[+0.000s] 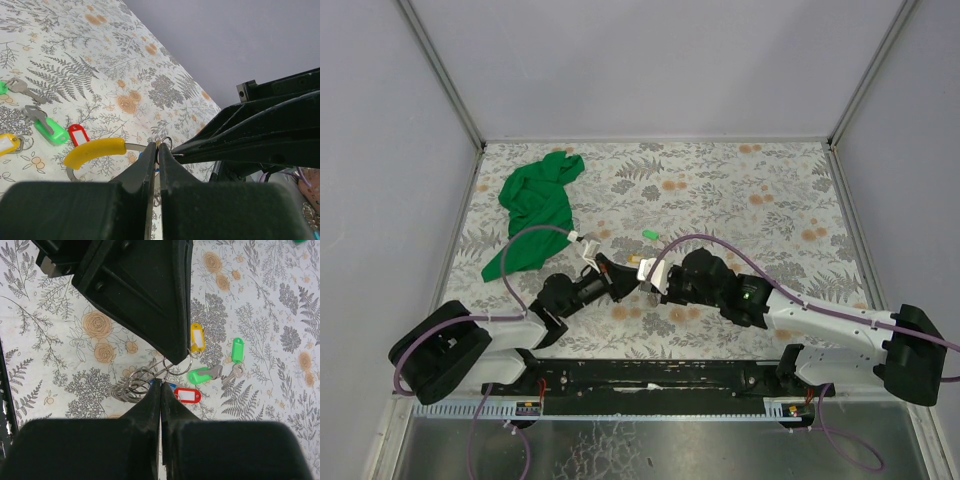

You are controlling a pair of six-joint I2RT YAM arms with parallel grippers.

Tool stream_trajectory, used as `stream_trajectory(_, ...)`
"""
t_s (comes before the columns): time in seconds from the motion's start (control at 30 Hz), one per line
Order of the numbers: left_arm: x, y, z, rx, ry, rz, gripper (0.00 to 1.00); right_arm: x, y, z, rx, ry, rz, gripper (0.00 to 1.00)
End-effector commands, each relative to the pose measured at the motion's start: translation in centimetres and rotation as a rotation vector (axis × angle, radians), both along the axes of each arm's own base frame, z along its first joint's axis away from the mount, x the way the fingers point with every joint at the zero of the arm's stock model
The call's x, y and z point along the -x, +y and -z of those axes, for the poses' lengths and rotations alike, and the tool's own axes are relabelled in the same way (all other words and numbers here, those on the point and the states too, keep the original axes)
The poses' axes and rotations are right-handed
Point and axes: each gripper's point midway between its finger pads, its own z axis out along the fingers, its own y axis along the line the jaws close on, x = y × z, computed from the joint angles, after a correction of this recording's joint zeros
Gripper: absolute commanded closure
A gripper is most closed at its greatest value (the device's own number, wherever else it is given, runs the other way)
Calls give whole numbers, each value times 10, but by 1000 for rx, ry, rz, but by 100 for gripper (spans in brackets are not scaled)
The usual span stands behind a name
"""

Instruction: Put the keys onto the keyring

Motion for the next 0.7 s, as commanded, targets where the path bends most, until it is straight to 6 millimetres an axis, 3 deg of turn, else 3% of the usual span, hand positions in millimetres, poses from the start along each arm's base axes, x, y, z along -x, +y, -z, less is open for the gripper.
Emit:
stream_trajectory(0.0, -17, 13, -26, 82, -79, -117, 96, 7, 5, -20, -24, -31, -31, 100)
stream_trajectory(0.27, -2, 10, -2, -71, -130, -28, 78, 3, 1, -33, -8, -72, -24, 100)
stream_trajectory(0.67, 12, 1, -4, -287, -382, 202, 69, 2, -1, -41, 8, -89, -33, 100)
